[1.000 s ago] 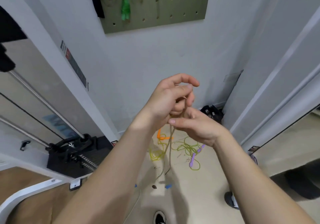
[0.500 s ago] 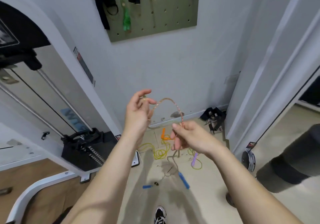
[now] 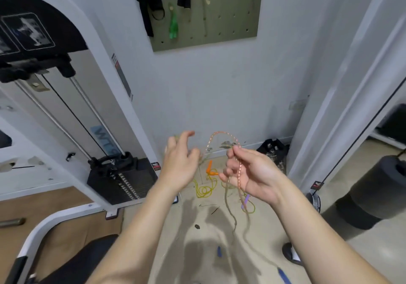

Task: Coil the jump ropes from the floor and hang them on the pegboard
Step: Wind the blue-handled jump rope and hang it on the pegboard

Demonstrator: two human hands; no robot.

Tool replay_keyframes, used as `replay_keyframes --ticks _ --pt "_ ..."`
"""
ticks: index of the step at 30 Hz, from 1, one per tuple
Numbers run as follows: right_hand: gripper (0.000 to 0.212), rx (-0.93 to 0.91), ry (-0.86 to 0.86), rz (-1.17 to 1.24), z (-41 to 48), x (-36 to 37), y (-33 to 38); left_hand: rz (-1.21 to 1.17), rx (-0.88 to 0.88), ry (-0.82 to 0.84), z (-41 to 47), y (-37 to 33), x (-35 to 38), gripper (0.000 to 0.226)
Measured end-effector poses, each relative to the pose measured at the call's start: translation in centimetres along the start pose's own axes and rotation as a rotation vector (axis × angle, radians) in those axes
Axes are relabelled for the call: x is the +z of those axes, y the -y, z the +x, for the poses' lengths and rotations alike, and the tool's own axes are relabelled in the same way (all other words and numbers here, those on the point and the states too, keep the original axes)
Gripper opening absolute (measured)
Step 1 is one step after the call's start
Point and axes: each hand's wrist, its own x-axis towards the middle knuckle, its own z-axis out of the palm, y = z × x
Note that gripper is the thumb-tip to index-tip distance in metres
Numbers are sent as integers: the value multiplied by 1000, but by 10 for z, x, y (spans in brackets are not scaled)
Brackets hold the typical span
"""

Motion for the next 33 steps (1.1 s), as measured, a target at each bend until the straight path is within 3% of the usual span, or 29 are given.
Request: replay_keyframes --ticks 2,5,7,11,14,16,19,22,24,27,30,33 --pt "31 -36 -32 99 1 16 8 -188 28 -112 -30 -3 4 26" --pt "35 -55 -42 251 0 39 16 -1007 -206 -108 -55 -13 -7 8" --pt "36 -65 -28 320 -3 54 19 -1292 -271 -42 -64 -9 -12 18" --pt "39 -84 -10 379 -7 93 17 -1094 -114 289 -74 18 -11 54" --pt "36 -124 -59 392 4 121 15 -906 -18 463 -89 29 -16 45" --pt "33 -173 -140 329 16 131 17 -972 -64 424 -94 33 -29 41" --pt "47 -130 -177 -122 28 129 -1 -1324 -225 321 -81 36 -61 39" --pt "66 45 156 -423 28 119 -57 -1566 -283 223 -48 36 -98 38" --pt "49 81 309 -507 21 121 -93 -1592 -272 189 -27 35 -117 35" --pt "22 -26 267 -643 18 132 -123 -1561 -308 149 -4 43 -135 36" --pt "22 -7 316 -708 19 132 -142 -1625 -341 80 13 55 -156 40" --pt "28 128 373 -831 22 116 -173 -1694 -334 6 25 59 -184 41"
